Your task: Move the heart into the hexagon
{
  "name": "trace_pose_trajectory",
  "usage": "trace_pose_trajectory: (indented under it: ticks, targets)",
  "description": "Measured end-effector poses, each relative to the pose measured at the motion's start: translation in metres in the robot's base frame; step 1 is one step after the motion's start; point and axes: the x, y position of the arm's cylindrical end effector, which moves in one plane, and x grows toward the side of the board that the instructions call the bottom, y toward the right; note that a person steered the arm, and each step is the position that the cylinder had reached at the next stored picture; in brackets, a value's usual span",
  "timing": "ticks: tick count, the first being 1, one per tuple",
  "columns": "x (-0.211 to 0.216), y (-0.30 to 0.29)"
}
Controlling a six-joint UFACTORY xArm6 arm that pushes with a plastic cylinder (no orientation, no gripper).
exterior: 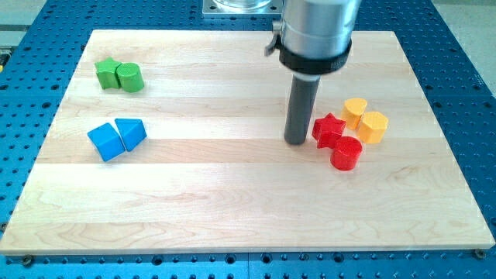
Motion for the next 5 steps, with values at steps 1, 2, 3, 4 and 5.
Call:
trace_pose_trajectory:
  ticks: [1,2,3,4,5]
  targets:
    - [-0.027,0.047]
    - [-0.046,0.073]
    - [-0.006,0.084]
    - [-0.002,0.084]
    - [-0.025,0.084]
